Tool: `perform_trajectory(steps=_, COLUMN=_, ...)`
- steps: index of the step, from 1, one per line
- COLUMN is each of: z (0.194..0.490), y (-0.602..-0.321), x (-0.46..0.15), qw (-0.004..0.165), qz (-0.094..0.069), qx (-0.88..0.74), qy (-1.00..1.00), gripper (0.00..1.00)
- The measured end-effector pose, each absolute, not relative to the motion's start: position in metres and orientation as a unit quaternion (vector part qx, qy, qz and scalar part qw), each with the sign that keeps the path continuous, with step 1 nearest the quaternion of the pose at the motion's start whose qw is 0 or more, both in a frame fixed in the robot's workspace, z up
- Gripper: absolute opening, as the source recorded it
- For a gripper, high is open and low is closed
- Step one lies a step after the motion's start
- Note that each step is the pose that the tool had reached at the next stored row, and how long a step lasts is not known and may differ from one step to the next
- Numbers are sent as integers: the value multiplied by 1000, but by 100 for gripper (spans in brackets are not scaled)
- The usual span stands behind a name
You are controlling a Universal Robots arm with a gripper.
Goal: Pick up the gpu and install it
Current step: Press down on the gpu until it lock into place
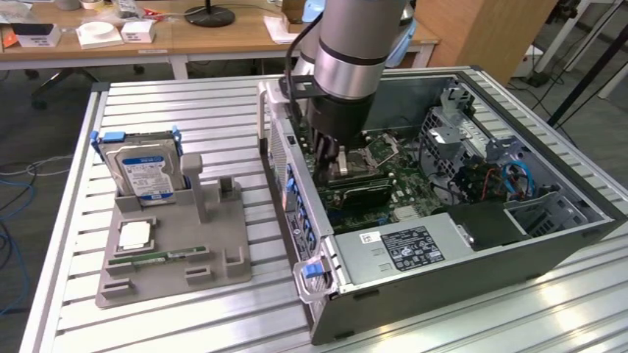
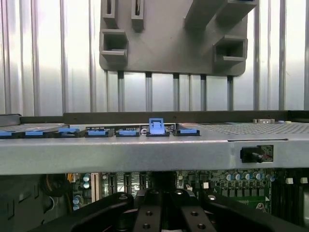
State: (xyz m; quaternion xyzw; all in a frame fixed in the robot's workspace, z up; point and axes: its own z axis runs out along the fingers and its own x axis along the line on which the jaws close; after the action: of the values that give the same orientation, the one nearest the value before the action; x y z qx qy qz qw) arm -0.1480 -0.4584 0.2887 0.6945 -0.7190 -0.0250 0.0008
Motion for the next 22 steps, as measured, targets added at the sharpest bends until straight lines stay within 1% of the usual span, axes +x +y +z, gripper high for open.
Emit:
perform_trajectory(steps=15, z=292, y=-458, x=-156, qw=2, qz=-27, qx=692, qy=-721, gripper=11)
perform_trajectory(steps=22, z=300, y=-458, x=-157, qw=2, qz=-27, qx=692, qy=-721, gripper=11)
